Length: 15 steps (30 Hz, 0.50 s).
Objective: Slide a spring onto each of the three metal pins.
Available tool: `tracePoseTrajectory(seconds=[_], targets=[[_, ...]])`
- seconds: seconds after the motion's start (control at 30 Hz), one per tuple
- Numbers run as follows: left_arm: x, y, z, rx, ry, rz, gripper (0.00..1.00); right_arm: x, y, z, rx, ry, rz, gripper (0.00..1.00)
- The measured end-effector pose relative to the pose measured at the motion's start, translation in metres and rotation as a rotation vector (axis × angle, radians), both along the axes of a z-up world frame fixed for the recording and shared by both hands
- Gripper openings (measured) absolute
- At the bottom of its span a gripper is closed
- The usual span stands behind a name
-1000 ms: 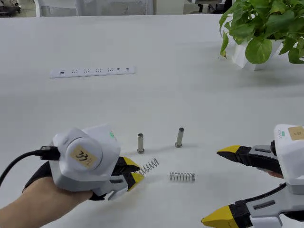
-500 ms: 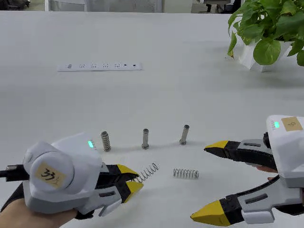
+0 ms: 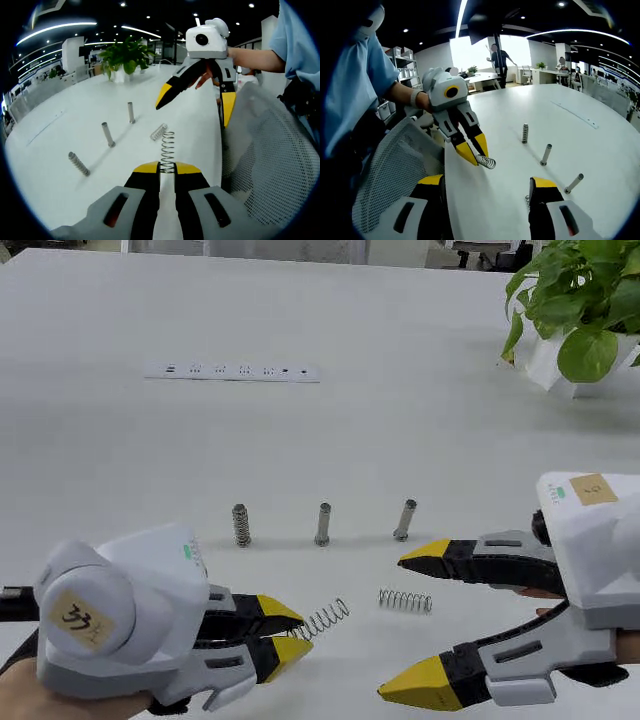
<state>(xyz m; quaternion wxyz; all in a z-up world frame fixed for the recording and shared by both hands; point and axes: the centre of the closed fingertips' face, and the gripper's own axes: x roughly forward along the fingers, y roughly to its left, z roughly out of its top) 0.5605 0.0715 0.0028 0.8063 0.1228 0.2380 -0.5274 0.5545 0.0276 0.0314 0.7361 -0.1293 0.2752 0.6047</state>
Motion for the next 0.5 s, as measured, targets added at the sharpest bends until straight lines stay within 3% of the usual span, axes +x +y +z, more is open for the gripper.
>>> tracePoseTrajectory(seconds=[0.3,0.5], targets=[[-0.007,-0.003,0.004,0.008,-0.028,-0.075,0.06,-0.002,0.010,0.007,-0.006,-0.017,0.068,0.54],[-0.008,-0.006,0.006,0.010,-0.044,-0.108,0.06,-0.006,0.016,0.006,-0.006,-0.022,0.109,0.39]])
